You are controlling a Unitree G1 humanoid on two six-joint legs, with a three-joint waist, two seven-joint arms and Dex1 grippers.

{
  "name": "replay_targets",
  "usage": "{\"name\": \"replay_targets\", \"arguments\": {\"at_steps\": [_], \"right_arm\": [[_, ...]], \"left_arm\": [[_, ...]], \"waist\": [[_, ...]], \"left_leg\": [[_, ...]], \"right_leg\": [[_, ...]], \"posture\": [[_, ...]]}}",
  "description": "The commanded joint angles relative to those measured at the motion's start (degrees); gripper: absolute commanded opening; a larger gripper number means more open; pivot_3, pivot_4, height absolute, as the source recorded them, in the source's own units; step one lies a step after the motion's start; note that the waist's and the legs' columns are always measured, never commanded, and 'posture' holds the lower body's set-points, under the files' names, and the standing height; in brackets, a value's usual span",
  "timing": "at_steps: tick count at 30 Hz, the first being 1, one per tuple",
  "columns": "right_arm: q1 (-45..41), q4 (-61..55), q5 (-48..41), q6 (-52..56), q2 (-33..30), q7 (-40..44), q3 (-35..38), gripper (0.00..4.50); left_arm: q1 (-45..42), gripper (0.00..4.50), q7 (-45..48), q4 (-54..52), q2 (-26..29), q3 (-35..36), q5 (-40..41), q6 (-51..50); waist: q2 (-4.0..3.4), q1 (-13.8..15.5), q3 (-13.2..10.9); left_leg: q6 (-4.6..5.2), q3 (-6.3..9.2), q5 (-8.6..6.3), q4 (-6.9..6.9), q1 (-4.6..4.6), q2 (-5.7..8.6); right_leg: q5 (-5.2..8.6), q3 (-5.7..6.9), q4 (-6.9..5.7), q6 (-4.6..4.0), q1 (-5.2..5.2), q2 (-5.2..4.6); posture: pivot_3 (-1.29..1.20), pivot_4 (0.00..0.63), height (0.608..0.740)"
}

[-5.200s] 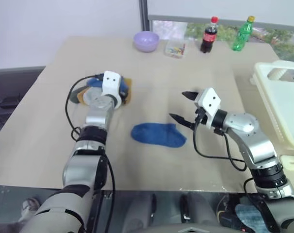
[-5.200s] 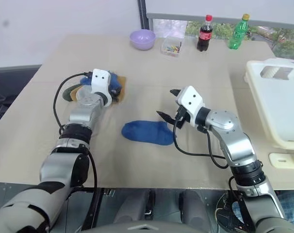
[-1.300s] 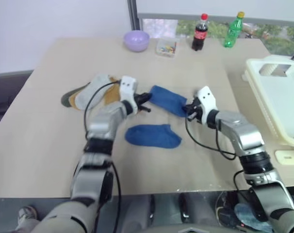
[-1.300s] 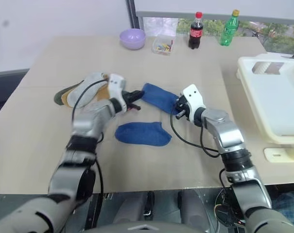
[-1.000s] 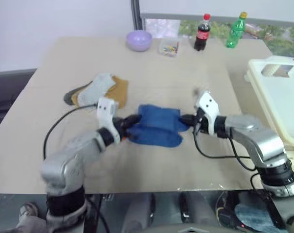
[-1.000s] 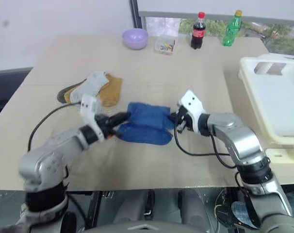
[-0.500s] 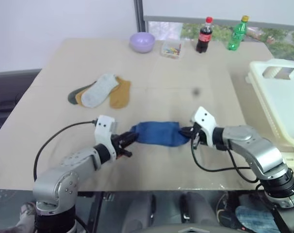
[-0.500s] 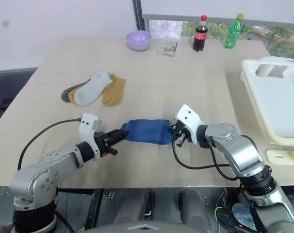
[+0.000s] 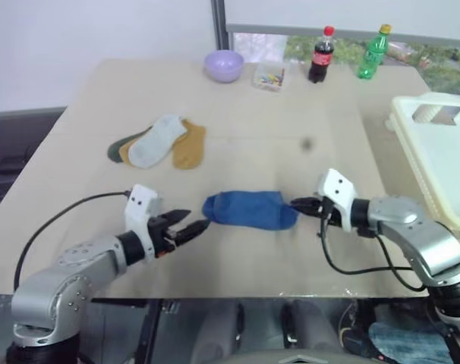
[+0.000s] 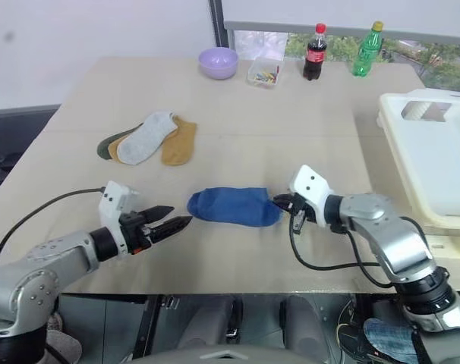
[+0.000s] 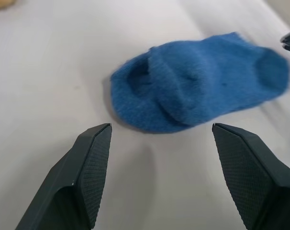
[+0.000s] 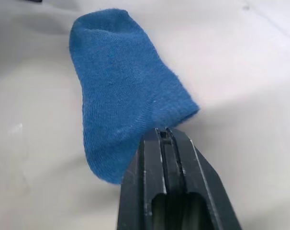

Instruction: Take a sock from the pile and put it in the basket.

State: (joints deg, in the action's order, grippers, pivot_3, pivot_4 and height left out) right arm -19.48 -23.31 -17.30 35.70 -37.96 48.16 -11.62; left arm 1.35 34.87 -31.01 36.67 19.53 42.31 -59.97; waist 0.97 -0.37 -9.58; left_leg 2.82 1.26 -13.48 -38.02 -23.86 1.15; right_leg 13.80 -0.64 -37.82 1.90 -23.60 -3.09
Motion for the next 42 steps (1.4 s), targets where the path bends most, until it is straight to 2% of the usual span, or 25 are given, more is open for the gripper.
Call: {"name": "replay_targets", "arguments": {"at_steps": [1, 5, 8, 13, 19, 28, 37, 42], "right_arm": [[-2.48, 0.04, -0.76, -3.07, 0.88, 1.79, 0.42, 0.01], [-4.45, 2.7, 1.39, -5.46, 4.52, 2.06, -3.93, 0.01], [-5.79, 8.67, 6.27, -9.47, 6.28, 2.51, -9.08, 0.01], [-7.55, 18.78, 12.36, -14.39, 8.04, 3.63, -14.71, 0.01], [-6.88, 19.21, 12.47, -14.6, 8.02, 4.63, -13.33, 0.01], [-3.63, 14.87, 11.87, -12.21, 7.28, 3.71, -10.83, 0.01], [0.18, 10.68, 15.45, -12.68, 5.88, 1.72, -12.13, 0.01], [0.98, 7.82, 17.5, -13.32, 5.16, 0.92, -11.88, 0.01]], "left_arm": [[-1.58, 3.56, 0.67, 2.82, 1.58, -1.13, -0.52, 1.16], [-4.37, 3.56, -0.87, 6.74, 1.91, -4.86, -2.71, 0.84], [-6.78, 3.56, -0.06, 9.17, 2.6, -9.43, -5.31, 2.48], [-12.3, 3.56, 4.07, 9.94, 1.72, -15.71, -2.66, -0.24], [-16.74, 3.56, 6.77, 9.48, -1.66, -16.17, 3.26, -2.52], [-21.61, 3.56, 11.52, 10.6, -3.52, -21.88, -0.28, 6.25], [-25.99, 3.56, 17.9, 18.52, -3.06, -27.47, -6.28, 13.46], [-29.09, 3.56, 21.26, 24.19, -6.32, -32.81, -10.39, 17.3]], "waist": [[0.0, -0.05, 0.0], [0.0, -0.06, 0.0], [-0.01, 0.08, -0.01], [-0.02, 0.55, 0.0], [0.0, 0.24, 0.01], [-0.01, 1.04, 0.01], [-0.01, 1.13, 0.01], [0.0, 1.28, 0.01]], "left_leg": [[0.0, 0.0, 0.0, 0.0, 0.0, 0.0], [0.0, 0.0, 0.0, 0.02, 0.0, -0.01], [0.0, 0.0, 0.0, 0.06, 0.0, 0.01], [-0.01, 0.0, 0.01, 0.08, 0.03, 0.06], [-0.01, 0.0, 0.01, 0.17, 0.03, 0.04], [-0.02, -0.01, 0.01, 0.17, 0.01, 0.07], [0.0, -0.02, 0.02, 0.17, 0.01, 0.09], [0.01, -0.01, 0.02, 0.16, 0.01, 0.14]], "right_leg": [[0.0, 0.0, -0.01, 0.0, 0.0, 0.0], [-0.01, 0.01, -0.02, 0.01, 0.0, 0.01], [-0.02, 0.0, 0.0, 0.02, -0.01, 0.01], [-0.02, 0.02, 0.03, 0.0, -0.01, -0.05], [-0.11, 0.0, 0.01, 0.18, -0.02, -0.02], [-0.13, 0.0, 0.08, 0.21, 0.0, -0.04], [-0.12, 0.02, 0.1, 0.22, 0.0, 0.0], [-0.12, 0.06, 0.11, 0.24, 0.04, 0.02]], "posture": [[0.0, 0.15, 0.74], [0.0, 0.15, 0.74], [0.0, 0.15, 0.74], [0.0, 0.15, 0.74], [0.0, 0.15, 0.74], [0.0, 0.15, 0.74], [0.0, 0.15, 0.74], [0.0, 0.15, 0.74]]}}
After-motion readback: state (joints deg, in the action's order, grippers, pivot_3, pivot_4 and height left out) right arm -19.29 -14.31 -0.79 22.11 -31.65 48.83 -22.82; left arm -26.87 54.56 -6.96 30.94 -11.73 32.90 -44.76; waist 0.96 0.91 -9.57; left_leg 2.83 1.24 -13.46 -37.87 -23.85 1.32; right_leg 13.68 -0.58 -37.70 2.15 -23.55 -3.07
